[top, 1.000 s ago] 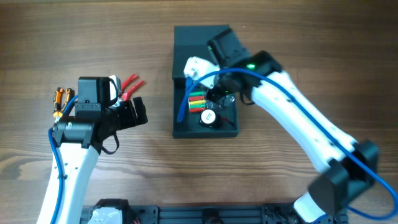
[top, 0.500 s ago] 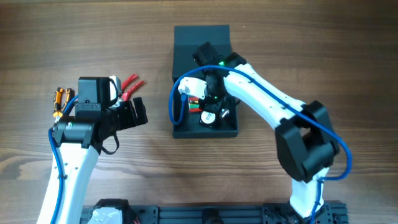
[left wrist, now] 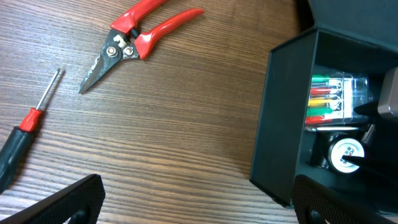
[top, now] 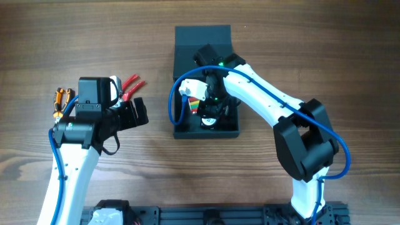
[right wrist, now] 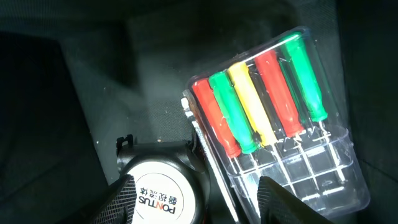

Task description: Pack container

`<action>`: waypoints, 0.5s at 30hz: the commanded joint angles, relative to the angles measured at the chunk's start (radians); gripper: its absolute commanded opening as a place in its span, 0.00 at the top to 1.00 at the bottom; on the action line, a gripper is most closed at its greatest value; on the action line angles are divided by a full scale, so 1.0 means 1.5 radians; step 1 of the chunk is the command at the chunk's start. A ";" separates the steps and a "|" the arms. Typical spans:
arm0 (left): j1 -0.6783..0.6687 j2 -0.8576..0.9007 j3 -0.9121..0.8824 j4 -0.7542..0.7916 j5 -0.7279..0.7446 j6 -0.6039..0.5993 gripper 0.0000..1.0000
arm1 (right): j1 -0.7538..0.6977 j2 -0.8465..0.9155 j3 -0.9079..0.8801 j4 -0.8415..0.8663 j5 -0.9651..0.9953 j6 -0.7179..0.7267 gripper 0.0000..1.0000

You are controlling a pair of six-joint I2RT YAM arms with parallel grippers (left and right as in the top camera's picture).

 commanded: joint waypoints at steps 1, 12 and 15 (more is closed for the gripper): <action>0.003 -0.003 0.011 0.002 0.010 -0.011 0.00 | 0.002 -0.027 0.021 -0.001 0.009 0.040 0.38; 0.003 -0.003 0.019 -0.017 0.023 0.028 0.00 | -0.041 -0.223 0.151 0.053 0.149 0.266 0.00; 0.003 0.005 0.066 -0.071 0.006 0.027 0.00 | -0.104 -0.294 0.173 0.068 0.155 0.369 0.00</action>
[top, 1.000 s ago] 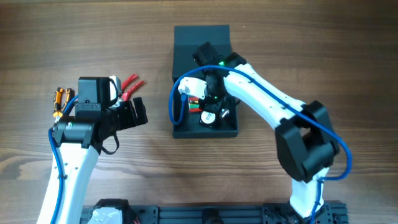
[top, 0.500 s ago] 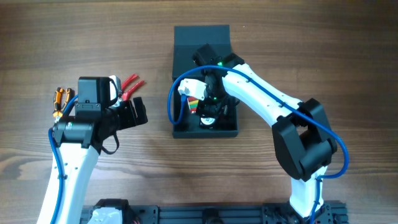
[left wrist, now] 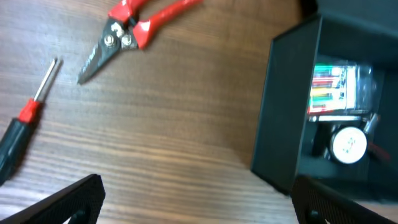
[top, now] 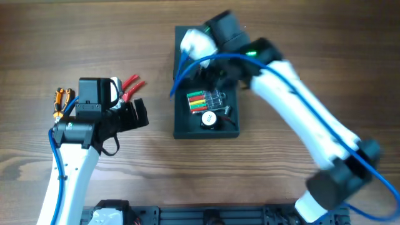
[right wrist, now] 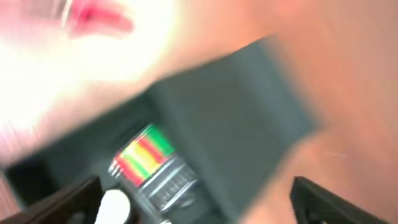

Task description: Pack container

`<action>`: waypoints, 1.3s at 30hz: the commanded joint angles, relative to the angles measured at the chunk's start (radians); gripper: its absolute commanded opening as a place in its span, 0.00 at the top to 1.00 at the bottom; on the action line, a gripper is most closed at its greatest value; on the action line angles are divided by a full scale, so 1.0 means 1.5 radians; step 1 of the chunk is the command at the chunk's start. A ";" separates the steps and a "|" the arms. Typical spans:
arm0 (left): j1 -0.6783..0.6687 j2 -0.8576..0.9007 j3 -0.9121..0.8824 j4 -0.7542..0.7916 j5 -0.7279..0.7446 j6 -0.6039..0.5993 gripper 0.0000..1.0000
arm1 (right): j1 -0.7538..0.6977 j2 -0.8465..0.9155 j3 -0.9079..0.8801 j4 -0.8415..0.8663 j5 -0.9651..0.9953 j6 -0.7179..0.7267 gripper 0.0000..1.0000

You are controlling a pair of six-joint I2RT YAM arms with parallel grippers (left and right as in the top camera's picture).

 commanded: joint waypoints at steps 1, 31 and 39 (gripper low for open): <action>0.003 0.012 0.086 -0.061 -0.020 0.021 0.00 | -0.096 -0.114 0.036 0.013 0.058 0.205 0.00; 0.025 0.570 0.345 0.023 -0.056 0.525 0.00 | -0.380 -0.174 0.010 -0.093 0.097 0.331 0.00; 0.050 0.579 0.345 0.068 -0.053 0.525 0.00 | -0.380 -0.174 0.010 -0.106 0.099 0.325 0.00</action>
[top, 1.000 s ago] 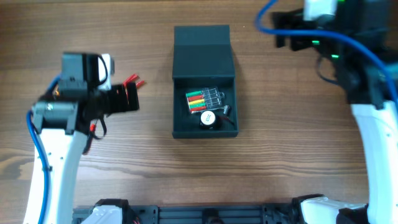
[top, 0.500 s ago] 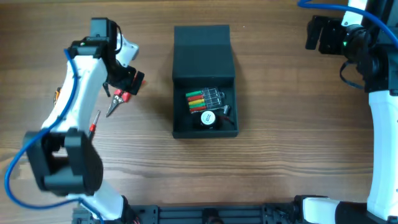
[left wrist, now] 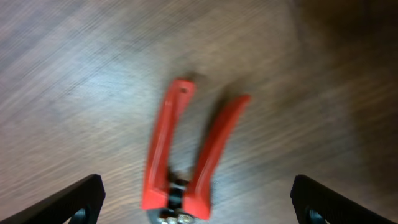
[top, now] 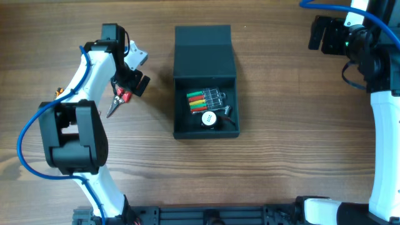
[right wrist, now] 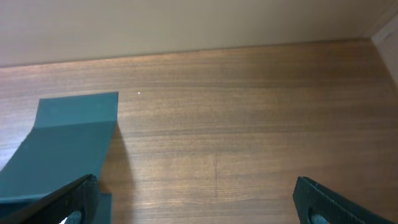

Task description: Pack container

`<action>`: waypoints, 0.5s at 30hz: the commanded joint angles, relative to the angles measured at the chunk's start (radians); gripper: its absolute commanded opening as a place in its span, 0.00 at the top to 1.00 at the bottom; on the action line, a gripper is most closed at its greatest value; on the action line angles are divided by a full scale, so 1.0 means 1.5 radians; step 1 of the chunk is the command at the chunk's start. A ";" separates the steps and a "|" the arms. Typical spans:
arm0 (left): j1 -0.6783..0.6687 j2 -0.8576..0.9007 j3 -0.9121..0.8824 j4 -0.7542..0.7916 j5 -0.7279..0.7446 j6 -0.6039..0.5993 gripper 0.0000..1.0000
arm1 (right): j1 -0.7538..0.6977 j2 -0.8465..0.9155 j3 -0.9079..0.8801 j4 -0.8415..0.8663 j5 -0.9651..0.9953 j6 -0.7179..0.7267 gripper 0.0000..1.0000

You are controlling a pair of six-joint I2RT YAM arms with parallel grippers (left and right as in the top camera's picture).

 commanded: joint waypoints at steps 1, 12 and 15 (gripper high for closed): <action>0.024 0.009 0.003 0.010 0.020 0.018 0.00 | -0.003 0.005 -0.002 -0.005 0.017 0.004 0.00; 0.037 0.042 0.003 0.016 0.048 0.020 0.00 | -0.003 0.005 -0.002 -0.001 0.026 -0.005 0.00; 0.037 0.053 0.003 0.016 0.048 0.020 0.00 | -0.003 0.005 -0.002 -0.001 0.026 -0.005 0.00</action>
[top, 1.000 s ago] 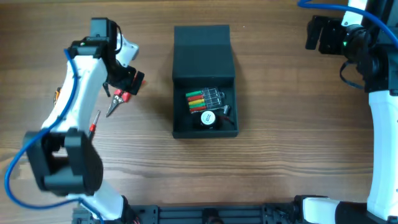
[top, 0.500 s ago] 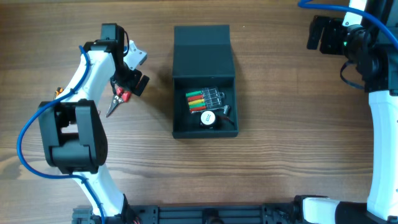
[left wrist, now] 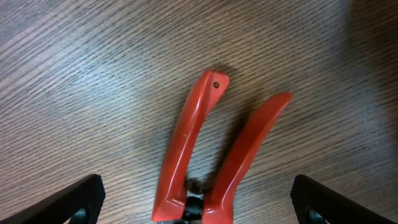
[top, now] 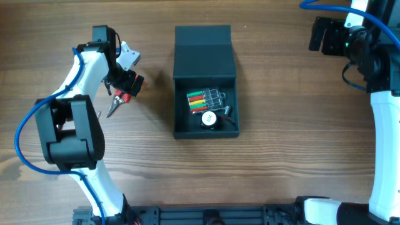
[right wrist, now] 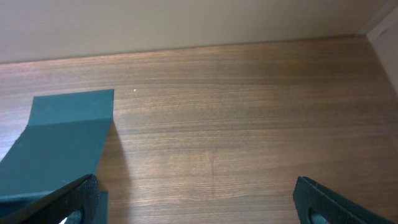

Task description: Pack container

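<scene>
The black box (top: 182, 94) stands open mid-table, its lid (top: 203, 41) folded back. Inside lie a clear case of coloured screwdrivers (top: 204, 99) and a round tape measure (top: 209, 120). Red-handled pliers (top: 117, 100) lie on the table left of the box. My left gripper (top: 127, 80) hangs over their handles, open; in the left wrist view the pliers (left wrist: 214, 149) lie between its spread fingers (left wrist: 74, 200), untouched. My right gripper (top: 318, 34) is up at the far right, open and holding nothing, and faces the box lid (right wrist: 59, 146).
Bare wooden table (top: 275, 156) surrounds the box. My left arm (top: 69, 134) crosses the table's left side and covers part of it. A pale wall (right wrist: 186, 25) borders the table's far edge.
My left gripper has shifted slightly to the left over the pliers, whose handles now sit nearer the middle of its sharp wrist view. The right arm has not moved.
At first my right gripper was down inside the box by the screwdriver case and tape measure, and my left gripper waited open left of the box. Then the right arm was above the lid. Later it stood at the far right, with the left gripper over the pliers.
</scene>
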`<action>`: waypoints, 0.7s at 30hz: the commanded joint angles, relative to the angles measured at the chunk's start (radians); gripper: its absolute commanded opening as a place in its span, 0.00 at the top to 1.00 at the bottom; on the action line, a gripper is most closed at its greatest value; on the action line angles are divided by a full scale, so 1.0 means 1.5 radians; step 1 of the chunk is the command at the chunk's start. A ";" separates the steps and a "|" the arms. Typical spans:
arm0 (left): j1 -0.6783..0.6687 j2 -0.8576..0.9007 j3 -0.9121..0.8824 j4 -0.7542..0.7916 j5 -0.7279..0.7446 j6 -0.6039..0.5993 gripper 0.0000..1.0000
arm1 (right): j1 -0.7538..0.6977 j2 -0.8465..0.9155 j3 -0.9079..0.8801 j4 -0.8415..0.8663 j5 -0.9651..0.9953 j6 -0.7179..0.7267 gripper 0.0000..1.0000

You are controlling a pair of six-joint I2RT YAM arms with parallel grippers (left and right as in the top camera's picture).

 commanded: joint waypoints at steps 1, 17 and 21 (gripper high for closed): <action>0.001 0.028 0.003 0.002 0.020 0.018 0.00 | -0.003 0.005 -0.002 0.004 0.015 -0.004 0.00; 0.001 0.058 0.003 -0.009 0.020 0.012 0.02 | -0.003 0.005 -0.002 0.001 0.015 -0.004 0.00; 0.001 0.058 0.003 -0.026 0.020 0.012 0.06 | -0.003 0.005 -0.002 0.002 0.015 -0.004 0.00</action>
